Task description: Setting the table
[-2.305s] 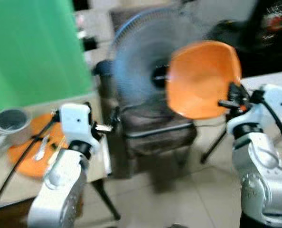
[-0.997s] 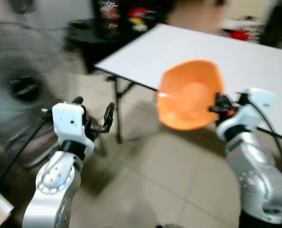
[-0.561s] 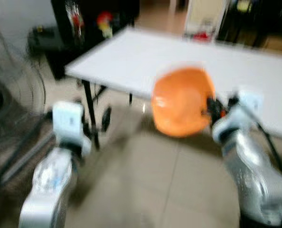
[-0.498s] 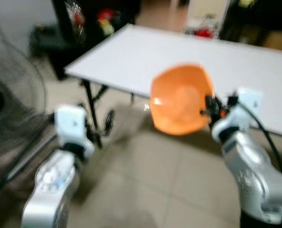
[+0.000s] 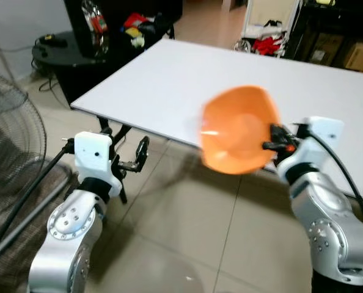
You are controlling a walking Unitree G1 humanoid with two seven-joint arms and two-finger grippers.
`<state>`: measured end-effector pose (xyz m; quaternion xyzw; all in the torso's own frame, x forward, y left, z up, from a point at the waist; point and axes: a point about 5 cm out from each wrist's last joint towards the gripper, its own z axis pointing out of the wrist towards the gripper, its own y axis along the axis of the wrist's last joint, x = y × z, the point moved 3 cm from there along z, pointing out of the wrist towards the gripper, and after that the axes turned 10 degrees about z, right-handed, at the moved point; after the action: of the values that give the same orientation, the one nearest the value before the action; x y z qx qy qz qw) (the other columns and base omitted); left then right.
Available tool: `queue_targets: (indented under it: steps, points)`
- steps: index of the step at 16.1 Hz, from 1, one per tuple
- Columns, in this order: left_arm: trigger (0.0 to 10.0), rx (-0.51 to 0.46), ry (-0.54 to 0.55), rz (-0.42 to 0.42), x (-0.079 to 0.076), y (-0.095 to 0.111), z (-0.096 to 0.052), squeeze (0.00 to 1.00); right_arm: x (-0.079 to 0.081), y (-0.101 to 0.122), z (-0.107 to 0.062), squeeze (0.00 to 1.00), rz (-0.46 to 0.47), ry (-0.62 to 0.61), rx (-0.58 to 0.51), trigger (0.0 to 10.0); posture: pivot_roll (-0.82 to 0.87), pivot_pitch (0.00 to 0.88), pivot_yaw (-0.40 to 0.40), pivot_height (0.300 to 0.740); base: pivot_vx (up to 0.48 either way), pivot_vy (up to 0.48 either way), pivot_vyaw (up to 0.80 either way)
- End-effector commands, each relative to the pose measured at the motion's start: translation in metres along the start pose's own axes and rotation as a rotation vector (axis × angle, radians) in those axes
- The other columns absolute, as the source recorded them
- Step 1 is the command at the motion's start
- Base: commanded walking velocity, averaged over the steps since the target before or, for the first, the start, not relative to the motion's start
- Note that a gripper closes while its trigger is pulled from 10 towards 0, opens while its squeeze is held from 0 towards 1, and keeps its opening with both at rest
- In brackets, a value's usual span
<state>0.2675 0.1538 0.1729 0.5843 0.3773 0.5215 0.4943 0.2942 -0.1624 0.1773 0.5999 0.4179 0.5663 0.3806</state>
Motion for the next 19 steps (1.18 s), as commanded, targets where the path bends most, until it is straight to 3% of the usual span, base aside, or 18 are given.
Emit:
queue_targets:
  steps: [1,5,19]
  points:
    - [10.0,0.010,0.020,0.015,0.006,-0.002,0.001,0.00,0.021,0.008,0.004,0.00,0.029,0.084,-0.038,10.0,0.00,0.000,0.008,0.740,0.416,0.000,-0.80]
    - [10.0,-0.001,0.022,0.010,0.008,0.001,0.002,0.00,0.023,0.010,0.010,0.00,0.067,0.106,-0.042,10.0,0.02,0.000,0.000,0.740,0.417,0.000,-0.74]
    - [10.0,0.016,0.016,0.037,0.007,-0.002,0.005,0.00,0.025,0.003,0.040,0.00,0.191,0.202,0.077,10.0,0.07,0.000,-0.030,0.740,0.412,0.000,0.00]
